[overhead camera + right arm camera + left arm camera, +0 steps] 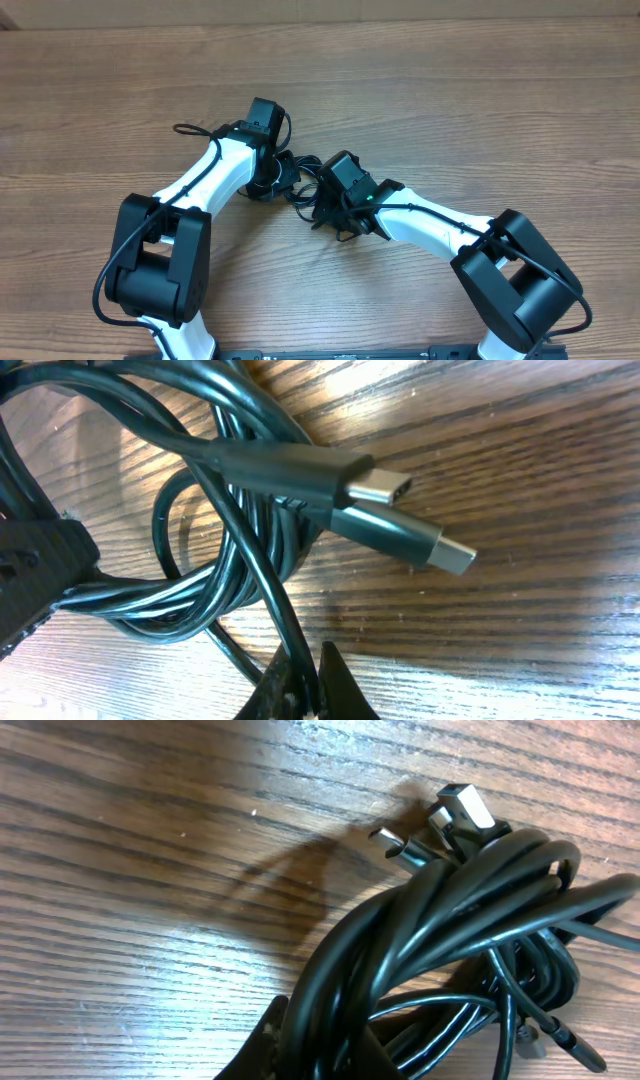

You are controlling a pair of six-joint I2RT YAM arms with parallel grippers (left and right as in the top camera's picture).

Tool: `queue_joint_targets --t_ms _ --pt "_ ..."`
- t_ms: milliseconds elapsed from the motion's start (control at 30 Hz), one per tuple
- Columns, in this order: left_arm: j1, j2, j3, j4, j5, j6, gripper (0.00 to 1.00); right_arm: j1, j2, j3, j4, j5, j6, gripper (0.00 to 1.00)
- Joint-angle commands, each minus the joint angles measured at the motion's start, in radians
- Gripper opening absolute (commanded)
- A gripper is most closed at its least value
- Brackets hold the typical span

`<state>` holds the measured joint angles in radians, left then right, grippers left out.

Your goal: Untangle cables

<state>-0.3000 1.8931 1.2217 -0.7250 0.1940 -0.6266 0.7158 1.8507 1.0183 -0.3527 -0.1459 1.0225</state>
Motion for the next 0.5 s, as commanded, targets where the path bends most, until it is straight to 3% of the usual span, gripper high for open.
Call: queue_joint_targets --t_ms 0,133,233,367,467 --pt "-0.008 0.011 -0.009 0.005 0.018 0.0 0.04 0.002 0.009 0.015 0.004 -0.013 -0.029 0.04" --pt "-0.008 0.011 -0.005 0.031 0.071 0.103 0.04 -0.01 -0.01 0.016 0.008 -0.119 -0.122 0.04" --pt "-0.007 0.011 0.006 0.032 0.126 0.172 0.04 -0.026 -0.035 0.016 0.023 -0.234 -0.271 0.04" --pt "-0.007 0.011 0.006 0.04 0.147 0.187 0.04 -0.066 -0.042 0.016 0.043 -0.588 -0.55 0.04" --pt "-0.007 0.011 0.006 0.042 0.147 0.187 0.04 -0.126 -0.042 0.016 -0.01 -0.767 -0.651 0.04"
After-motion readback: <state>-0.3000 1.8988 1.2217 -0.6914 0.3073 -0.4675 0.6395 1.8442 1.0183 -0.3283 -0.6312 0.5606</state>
